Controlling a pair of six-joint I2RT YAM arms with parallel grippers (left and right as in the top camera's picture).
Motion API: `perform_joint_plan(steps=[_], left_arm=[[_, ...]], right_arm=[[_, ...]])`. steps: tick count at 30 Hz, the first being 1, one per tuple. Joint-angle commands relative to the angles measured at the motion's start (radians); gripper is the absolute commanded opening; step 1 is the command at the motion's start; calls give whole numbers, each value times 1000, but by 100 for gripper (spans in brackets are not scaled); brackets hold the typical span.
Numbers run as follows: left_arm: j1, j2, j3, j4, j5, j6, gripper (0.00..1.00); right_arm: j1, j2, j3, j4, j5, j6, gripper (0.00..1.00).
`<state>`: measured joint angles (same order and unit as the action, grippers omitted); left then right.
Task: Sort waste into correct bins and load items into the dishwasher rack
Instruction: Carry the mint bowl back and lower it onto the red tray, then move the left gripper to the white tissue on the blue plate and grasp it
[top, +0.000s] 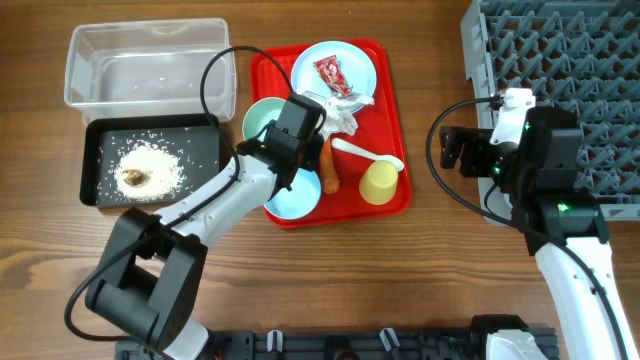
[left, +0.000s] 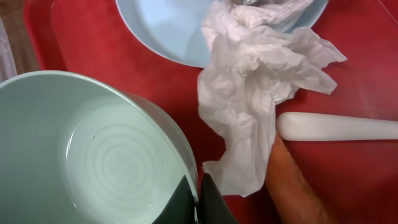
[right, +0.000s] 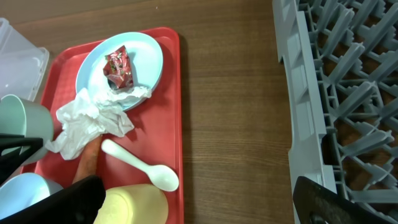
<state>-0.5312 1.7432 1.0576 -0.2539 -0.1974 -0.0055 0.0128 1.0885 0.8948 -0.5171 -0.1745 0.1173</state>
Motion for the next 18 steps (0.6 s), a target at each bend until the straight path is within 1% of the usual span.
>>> perform_joint_plan(steps=[1, 2, 3, 4, 5, 6, 9, 11, 15, 18], left_arm=[[-5, 3, 4, -1, -18, -3, 4], [-5, 3, 4, -2, -18, -3, 7], [-5, 3, 4, -6, -18, -3, 14], [-5, 3, 4, -10, -17, -3, 24], [-5, 3, 4, -18, -17, -3, 36], [-6, 3, 4, -21, -17, -3, 44], [-5, 3, 4, -27, -17, -3, 59], [-5, 3, 4, -27, -17, -3, 67], [-5, -5, 13, -31, -18, -29, 77], [-3, -33, 73, -100, -1, -33, 83]], right_arm=[[7, 8, 27, -2, 18, -10, 100], [7, 8, 27, -3, 18, -10, 100], [7, 8, 27, -4, 19, -10, 100], [7, 8, 27, -5, 19, -10, 100], [7, 8, 27, -5, 19, -11, 100], [7, 8, 27, -5, 19, -11, 100], [7, 8, 27, -5, 19, -10, 100], [7, 8, 27, -4, 19, -11, 100], [7, 7, 27, 6, 17, -11, 100], [7, 7, 27, 22, -21, -34, 100]])
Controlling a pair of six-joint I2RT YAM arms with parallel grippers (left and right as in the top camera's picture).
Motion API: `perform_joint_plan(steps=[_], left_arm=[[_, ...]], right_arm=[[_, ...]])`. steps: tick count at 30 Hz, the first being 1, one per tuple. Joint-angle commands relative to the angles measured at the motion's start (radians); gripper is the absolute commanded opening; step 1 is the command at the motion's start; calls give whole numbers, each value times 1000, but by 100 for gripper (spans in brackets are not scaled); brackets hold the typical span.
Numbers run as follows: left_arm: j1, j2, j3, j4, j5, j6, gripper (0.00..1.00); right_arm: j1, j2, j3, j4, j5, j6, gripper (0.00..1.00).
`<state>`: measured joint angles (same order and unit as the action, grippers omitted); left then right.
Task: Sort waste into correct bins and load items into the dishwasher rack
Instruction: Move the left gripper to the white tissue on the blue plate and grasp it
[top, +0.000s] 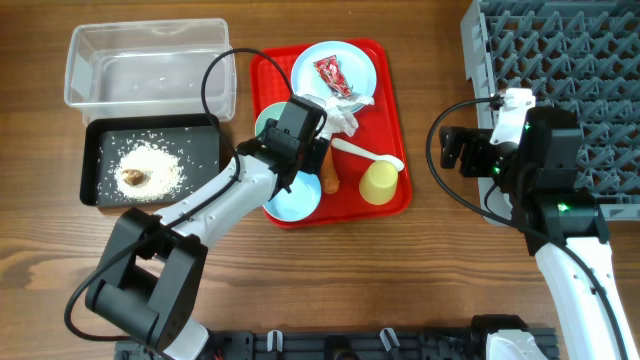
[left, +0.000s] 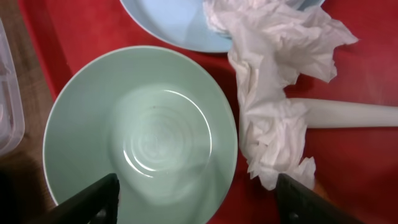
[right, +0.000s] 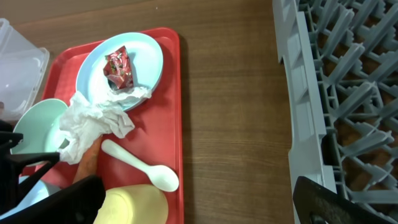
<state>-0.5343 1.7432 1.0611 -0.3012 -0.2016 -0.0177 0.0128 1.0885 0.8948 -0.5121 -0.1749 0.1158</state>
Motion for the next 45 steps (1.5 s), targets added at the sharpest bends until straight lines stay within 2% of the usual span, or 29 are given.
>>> perform_joint_plan(steps=[1, 3, 8, 12, 17, 20, 25, 29, 32, 36, 39, 43, 45], left_arm=[[-1, -44, 97, -79, 6, -21, 84], [-1, -63, 174, -153, 47, -11, 89], [-12, -67, 349, -302, 183, 40, 90], [-51, -66, 387, -306, 194, 40, 93], [-81, -57, 400, -279, 194, 39, 91], [-79, -36, 462, -301, 194, 36, 92], [-78, 55, 715, -448, 192, 40, 92], [-66, 196, 950, -623, 177, 90, 92], [-42, 303, 1056, -710, 179, 95, 89], [-30, 372, 1062, -714, 184, 100, 88], [-36, 414, 1062, -747, 241, 168, 89], [-53, 455, 1061, -781, 254, 220, 88], [-58, 478, 1059, -781, 254, 251, 84]], right_arm=[[7, 7, 27, 28, -45, -44, 100], [7, 7, 28, 68, -93, -45, 100], [7, 7, 54, 128, -153, -34, 100], [6, 7, 93, 138, -151, -37, 100], [6, 7, 108, 163, -130, -33, 100], [6, 7, 108, 160, -84, 20, 100], [5, 7, 108, 152, -62, 32, 100], [-12, 7, 108, 96, 82, 149, 100], [-63, 7, 108, 52, 134, 185, 100], [-169, 8, 108, 1, 130, 233, 100], [-242, 8, 107, -19, 82, 251, 100], [-265, 14, 105, -24, 53, 251, 100], [-265, 25, 105, -26, 39, 251, 100]])
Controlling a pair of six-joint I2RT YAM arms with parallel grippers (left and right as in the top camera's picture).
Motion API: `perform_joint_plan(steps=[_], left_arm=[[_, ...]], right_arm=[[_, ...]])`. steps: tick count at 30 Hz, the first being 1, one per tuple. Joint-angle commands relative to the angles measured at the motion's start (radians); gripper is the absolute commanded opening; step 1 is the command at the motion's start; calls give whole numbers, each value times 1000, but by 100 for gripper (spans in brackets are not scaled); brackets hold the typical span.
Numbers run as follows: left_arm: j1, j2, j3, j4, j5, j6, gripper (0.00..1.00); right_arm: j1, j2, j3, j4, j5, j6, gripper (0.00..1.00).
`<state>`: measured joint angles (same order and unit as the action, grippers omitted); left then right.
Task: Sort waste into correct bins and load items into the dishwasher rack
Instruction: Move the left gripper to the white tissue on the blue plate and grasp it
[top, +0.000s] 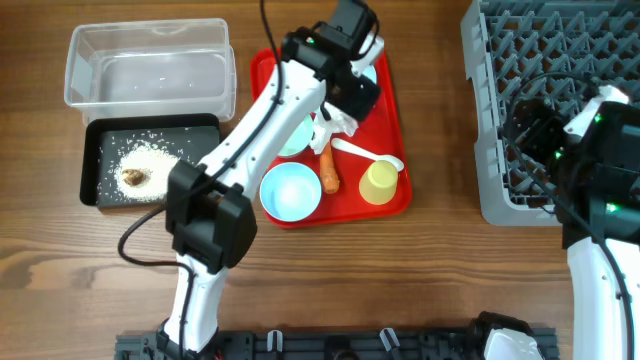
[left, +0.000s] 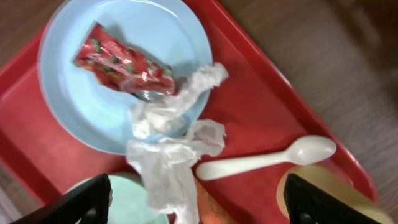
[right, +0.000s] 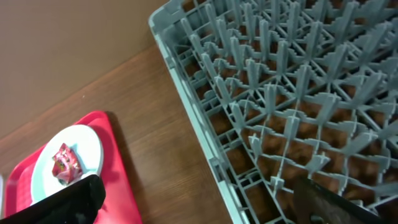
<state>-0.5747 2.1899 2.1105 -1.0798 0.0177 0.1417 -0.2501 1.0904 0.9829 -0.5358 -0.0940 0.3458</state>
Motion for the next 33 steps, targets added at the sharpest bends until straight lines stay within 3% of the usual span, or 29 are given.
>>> perform_joint_plan(steps=[1, 5, 10, 27, 33], left_arm=[[-18, 39, 8, -2, 32, 93, 82], [-17, 105, 8, -2, 30, 95, 78], [-17, 154, 8, 6, -43, 87, 61], [-14, 229, -4, 35, -109, 60, 55], [-11, 242, -4, 37, -117, 60, 38]], right_arm=[[-2, 30, 16, -4, -45, 21, 100], [-2, 69, 16, -12, -65, 20, 100], [-2, 112, 16, -14, -72, 21, 100], [-2, 131, 16, -14, -91, 21, 100], [-2, 131, 16, -11, -90, 20, 100]])
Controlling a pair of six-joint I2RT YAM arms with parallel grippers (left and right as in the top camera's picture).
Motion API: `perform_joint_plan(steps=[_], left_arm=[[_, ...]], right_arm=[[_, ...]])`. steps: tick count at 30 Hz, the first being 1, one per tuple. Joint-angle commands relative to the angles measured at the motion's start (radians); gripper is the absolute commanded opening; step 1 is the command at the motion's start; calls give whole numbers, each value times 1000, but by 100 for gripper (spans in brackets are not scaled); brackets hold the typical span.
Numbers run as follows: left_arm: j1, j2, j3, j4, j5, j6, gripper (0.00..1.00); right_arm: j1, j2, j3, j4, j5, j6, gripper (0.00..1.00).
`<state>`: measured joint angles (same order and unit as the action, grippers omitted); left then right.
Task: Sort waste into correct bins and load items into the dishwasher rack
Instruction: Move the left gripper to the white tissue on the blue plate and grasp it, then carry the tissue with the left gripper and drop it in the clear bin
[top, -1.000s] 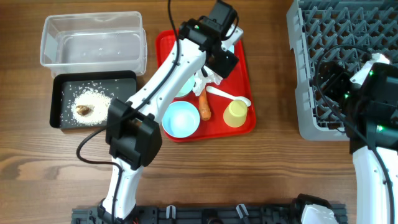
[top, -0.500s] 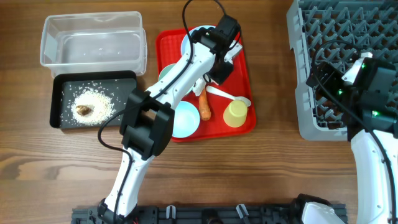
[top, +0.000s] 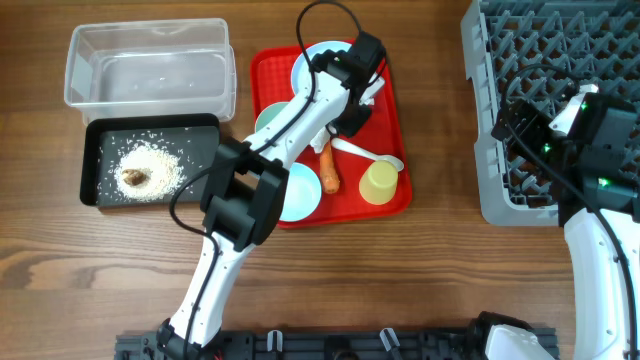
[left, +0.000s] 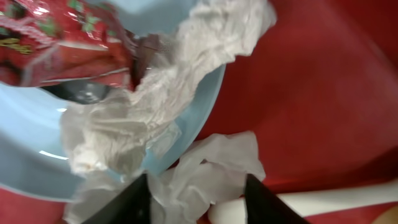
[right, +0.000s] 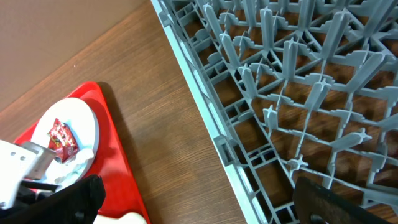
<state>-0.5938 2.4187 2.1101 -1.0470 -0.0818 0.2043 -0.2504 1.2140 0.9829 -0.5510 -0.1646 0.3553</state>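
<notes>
My left gripper (left: 198, 190) is open and low over the red tray (top: 390, 80), its fingers straddling the crumpled white tissue (left: 214, 158). The tissue trails up onto the light blue plate (left: 193, 115), beside a red snack wrapper (left: 56, 46). A white spoon (top: 372, 153) lies just past the right finger. The overhead view shows the left gripper (top: 352, 108) at the plate's near edge. A green bowl (top: 266, 120), blue bowl (top: 296, 192), carrot (top: 329, 172) and yellow cup (top: 381, 182) sit on the tray. My right gripper (right: 199, 199) is open by the grey rack (right: 298, 81).
A clear plastic bin (top: 150, 62) stands at the back left, with a black tray of rice (top: 150, 160) in front of it. The dishwasher rack (top: 560, 60) fills the back right. Bare wood (top: 440, 100) lies between tray and rack.
My left gripper was high above the plate and is now low, open around the tissue at the plate's edge. The right arm has shifted slightly beside the rack.
My left gripper was shut on the green bowl's rim, holding it tilted. Then it was open with the bowl flat on the tray. Later it hung high over the plate while the right arm had moved to the rack. Now it straddles the tissue.
</notes>
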Motion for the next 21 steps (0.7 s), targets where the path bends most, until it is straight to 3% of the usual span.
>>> perform_joint_plan(steps=[1, 6, 9, 21], left_arm=[[8, 13, -4, 4, -24, -3, 35], [8, 13, -4, 0, -25, -3, 19], [8, 13, -4, 3, -25, -3, 5], [8, -89, 89, -73, -24, -110, 4]], right_arm=[[-2, 7, 16, 4, -19, 11, 100], [-2, 7, 16, 8, -16, 11, 100], [-2, 7, 16, 8, -16, 11, 100], [-2, 7, 16, 8, -17, 11, 100]])
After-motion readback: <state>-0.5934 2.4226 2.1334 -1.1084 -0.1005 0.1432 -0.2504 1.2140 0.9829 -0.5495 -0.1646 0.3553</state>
